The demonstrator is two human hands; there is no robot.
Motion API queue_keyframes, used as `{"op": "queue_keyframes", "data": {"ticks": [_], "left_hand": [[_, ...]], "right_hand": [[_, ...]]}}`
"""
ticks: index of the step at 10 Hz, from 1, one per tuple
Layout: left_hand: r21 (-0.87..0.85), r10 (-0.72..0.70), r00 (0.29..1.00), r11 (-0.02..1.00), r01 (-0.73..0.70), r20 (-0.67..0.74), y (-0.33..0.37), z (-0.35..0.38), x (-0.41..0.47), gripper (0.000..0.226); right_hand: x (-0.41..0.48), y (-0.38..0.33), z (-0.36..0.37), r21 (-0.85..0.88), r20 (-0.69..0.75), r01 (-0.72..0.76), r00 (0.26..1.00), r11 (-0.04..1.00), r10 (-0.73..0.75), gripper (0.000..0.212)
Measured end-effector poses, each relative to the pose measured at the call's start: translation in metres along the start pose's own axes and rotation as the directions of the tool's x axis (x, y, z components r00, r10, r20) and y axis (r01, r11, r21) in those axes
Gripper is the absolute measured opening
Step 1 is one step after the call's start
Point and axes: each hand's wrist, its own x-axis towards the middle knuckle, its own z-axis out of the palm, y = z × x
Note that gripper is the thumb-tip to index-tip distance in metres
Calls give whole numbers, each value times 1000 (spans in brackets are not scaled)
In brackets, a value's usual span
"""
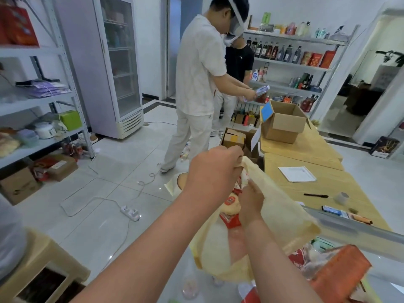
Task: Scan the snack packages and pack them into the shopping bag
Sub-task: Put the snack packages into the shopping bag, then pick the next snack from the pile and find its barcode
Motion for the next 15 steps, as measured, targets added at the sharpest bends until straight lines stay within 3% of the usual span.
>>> {"op": "queue_keyframes", "data": {"ticks": [1, 2, 3, 4, 5, 6, 7, 8, 9, 10, 11, 12, 14, 15], "left_hand": [[36, -22, 1000, 999, 22, -5, 6, 4, -2, 19], [49, -8, 1000, 999, 7, 19, 8, 11, -4, 23], [-26, 114, 979, 993, -111, 169, 10, 13, -4, 33], [68, 40, 779, 992, -106, 625, 11, 12, -1, 50], [175, -92, 493, 977, -125, 865, 17, 16, 1, 71], [119, 6, 618, 980, -161, 786, 34, 31, 3, 67], [-20, 109, 740, 992, -129, 664, 67, 53, -1, 50], [-143, 183, 782, 982, -121, 596, 109, 78, -12, 38], [-234, 239, 772, 965, -120, 589, 151, 103, -23, 30], [-272, 211, 765, 961, -49, 609, 185, 128, -31, 23], [-227, 112, 809, 973, 28, 578, 209, 146, -34, 18], [-163, 30, 836, 984, 71, 547, 229, 155, -32, 15], [-103, -30, 866, 990, 94, 499, 263, 161, -38, 13], [-88, -14, 856, 994, 69, 517, 272, 165, -43, 15]], "right_hand": [[1, 9, -17, -75, -18, 49, 999, 996, -50, 19], [-38, -3, -44, -85, -25, 136, 990, 987, -138, 37], [-76, -19, -76, -141, -28, 292, 954, 946, -299, 39], [-86, -38, -115, -168, -51, 378, 919, 911, -391, 37], [-84, -61, -154, -187, -88, 362, 920, 913, -382, 41], [-70, -74, -191, -219, -128, 313, 930, 924, -346, 42], [-64, -83, -230, -298, -140, 303, 924, 905, -355, 39], [-52, -76, -271, -477, -130, 260, 924, 839, -361, 33], [-36, -56, -310, -649, -81, 149, 962, 746, -262, 21], [-24, -35, -336, -798, 27, 47, 999, 600, -43, 23], [-16, -11, -341, -951, 81, 65, 996, 301, 42, 58], [-10, 5, -340, -990, 109, 109, 994, 86, 2, 72], [9, 13, -350, -959, 188, 207, 975, 191, -116, 65], [14, 3, -368, -839, 217, 239, 971, 489, -102, 62]]}}
